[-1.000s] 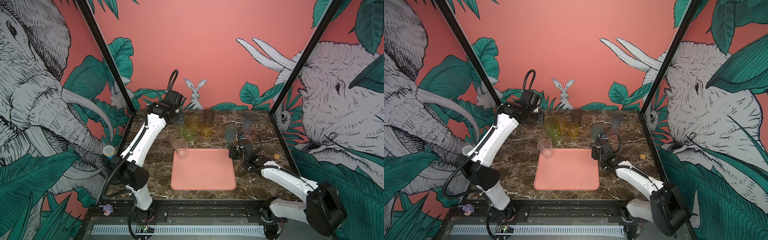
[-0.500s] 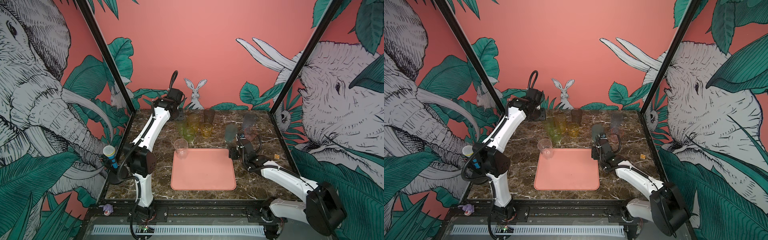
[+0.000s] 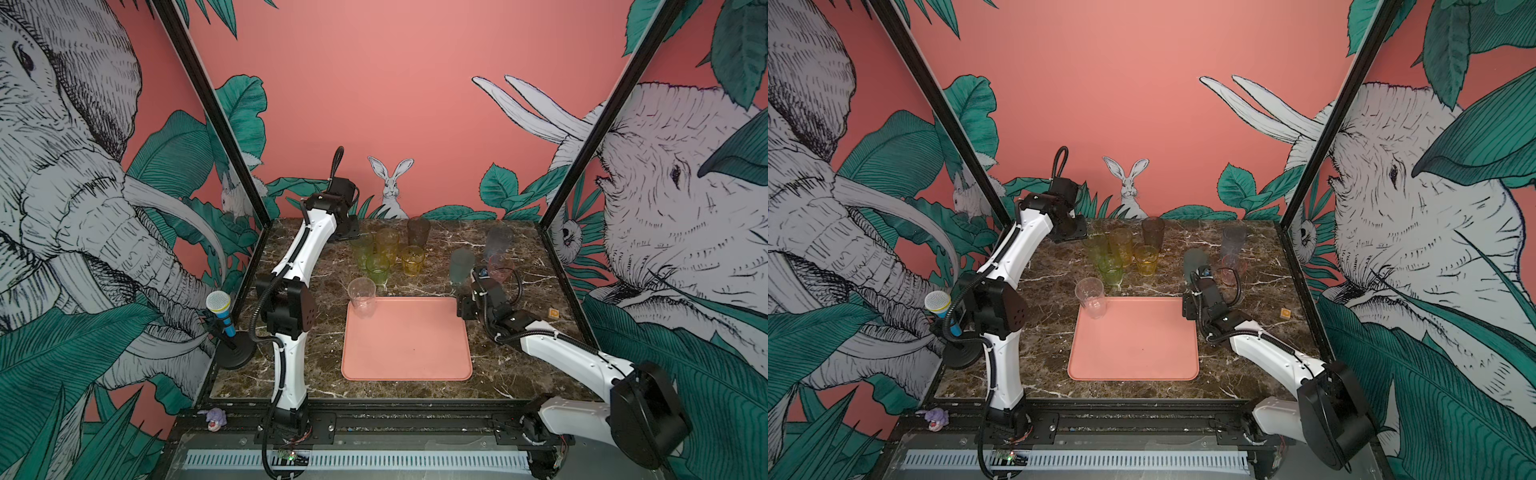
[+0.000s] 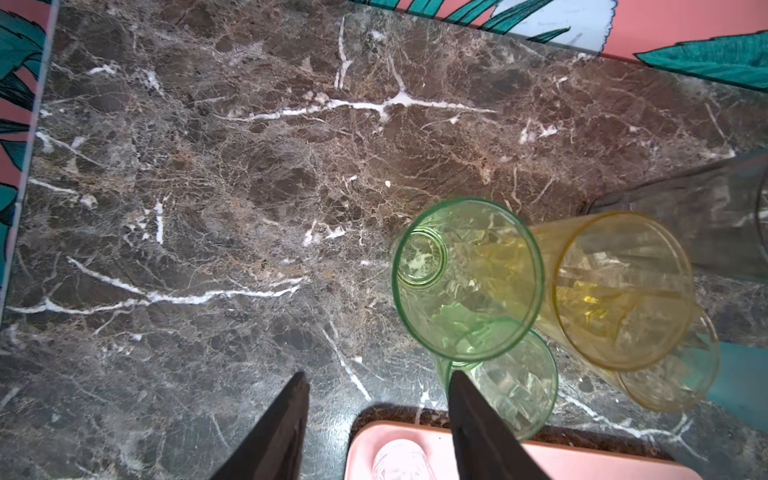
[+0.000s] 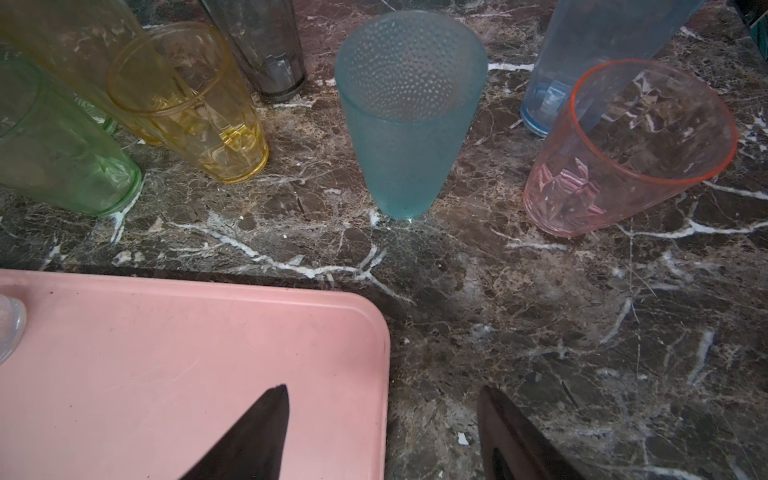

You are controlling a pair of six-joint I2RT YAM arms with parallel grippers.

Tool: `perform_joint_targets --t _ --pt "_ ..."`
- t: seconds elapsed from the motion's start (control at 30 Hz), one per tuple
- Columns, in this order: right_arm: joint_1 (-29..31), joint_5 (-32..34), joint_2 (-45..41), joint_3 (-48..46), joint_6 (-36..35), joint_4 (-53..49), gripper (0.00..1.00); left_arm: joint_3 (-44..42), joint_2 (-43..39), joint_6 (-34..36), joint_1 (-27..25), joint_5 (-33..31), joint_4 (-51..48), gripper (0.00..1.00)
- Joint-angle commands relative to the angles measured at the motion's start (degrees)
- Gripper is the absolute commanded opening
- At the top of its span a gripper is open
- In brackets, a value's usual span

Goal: Place the glasses into the tray
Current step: 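Move the left gripper to the green cup and grasp it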

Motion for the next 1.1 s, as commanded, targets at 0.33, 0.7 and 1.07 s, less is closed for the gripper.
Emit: perform_joint_targets --t 0.33,0.7,1.07 --pt "-0.23 -0.09 0.75 0.22 0.34 0.96 0.74 5.53 6.51 -0.16 0.35 0.95 -1.69 0.56" --pt "-0.23 -0.38 1.55 0.57 0.51 0.78 0.74 9.62 11.17 0.1 0.99 1.74 -2.54 0.45" --pt "-0.35 -0.68 2.09 0.8 0.64 0.77 0.74 10.93 13.2 0.06 1.11 2.48 -2.38 0.25"
